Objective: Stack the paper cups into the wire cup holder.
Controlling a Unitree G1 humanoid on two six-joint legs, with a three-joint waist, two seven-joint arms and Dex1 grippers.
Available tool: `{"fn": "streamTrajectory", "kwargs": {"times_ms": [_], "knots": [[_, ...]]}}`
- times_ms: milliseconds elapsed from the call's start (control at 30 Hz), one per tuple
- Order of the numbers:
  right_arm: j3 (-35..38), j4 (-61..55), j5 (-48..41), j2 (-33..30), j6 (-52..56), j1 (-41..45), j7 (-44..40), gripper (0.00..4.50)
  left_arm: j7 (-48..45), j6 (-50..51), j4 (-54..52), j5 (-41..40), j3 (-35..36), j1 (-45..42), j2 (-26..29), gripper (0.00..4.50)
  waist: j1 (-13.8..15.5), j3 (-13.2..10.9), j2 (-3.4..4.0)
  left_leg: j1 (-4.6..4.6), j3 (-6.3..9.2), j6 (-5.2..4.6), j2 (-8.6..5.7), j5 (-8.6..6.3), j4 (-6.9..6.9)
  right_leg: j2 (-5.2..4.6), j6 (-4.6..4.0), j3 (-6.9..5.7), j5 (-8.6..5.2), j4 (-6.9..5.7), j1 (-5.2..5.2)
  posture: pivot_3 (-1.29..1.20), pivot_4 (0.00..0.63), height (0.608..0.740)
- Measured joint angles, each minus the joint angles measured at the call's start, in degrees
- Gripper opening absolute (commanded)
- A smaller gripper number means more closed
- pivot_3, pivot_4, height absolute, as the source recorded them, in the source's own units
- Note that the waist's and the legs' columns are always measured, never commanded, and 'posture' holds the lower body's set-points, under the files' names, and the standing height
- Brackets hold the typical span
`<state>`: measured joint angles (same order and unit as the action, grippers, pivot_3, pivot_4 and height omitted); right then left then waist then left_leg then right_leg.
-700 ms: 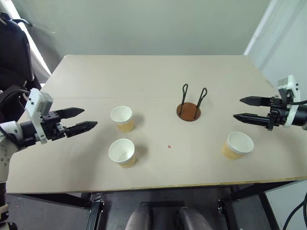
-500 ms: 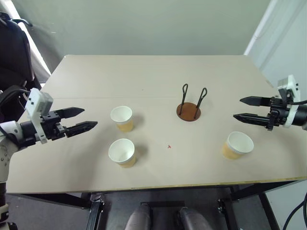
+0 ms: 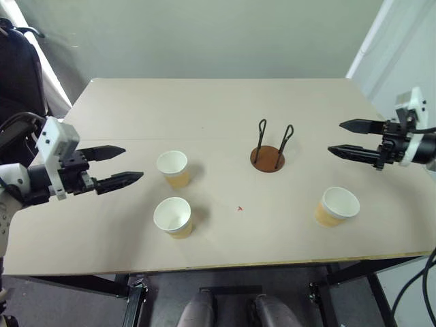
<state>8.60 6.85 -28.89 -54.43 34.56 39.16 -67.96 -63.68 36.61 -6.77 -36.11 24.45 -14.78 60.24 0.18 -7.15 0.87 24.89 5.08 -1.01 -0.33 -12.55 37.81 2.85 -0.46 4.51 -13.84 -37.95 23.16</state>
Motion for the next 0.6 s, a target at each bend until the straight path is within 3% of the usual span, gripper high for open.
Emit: {"fn": "streamTrajectory", "kwargs": {"times_ms": [333,600], "knots": [[-7.5,1.0,7.9,9.8,12.7,6.8,19.4,4.50,-0.1,-0.6,0.0,0.2,-0.8,-0.4,0.0,4.47,0.0,0.0,0.01,0.06,0.01,0.01,0.00,0.00,-0.06,0.00,0.02,0.00,0.02,-0.02,0.15,0.00,0.150,0.740],[-7.6,1.8,7.8,13.8,20.3,7.9,22.7,4.50,-0.1,-1.0,-0.1,0.3,-0.7,0.7,-0.1,4.47,-0.1,0.0,0.00,0.03,0.01,0.33,0.01,0.20,-0.56,0.00,-0.03,0.00,0.02,0.00,0.35,0.00,0.150,0.740]]}}
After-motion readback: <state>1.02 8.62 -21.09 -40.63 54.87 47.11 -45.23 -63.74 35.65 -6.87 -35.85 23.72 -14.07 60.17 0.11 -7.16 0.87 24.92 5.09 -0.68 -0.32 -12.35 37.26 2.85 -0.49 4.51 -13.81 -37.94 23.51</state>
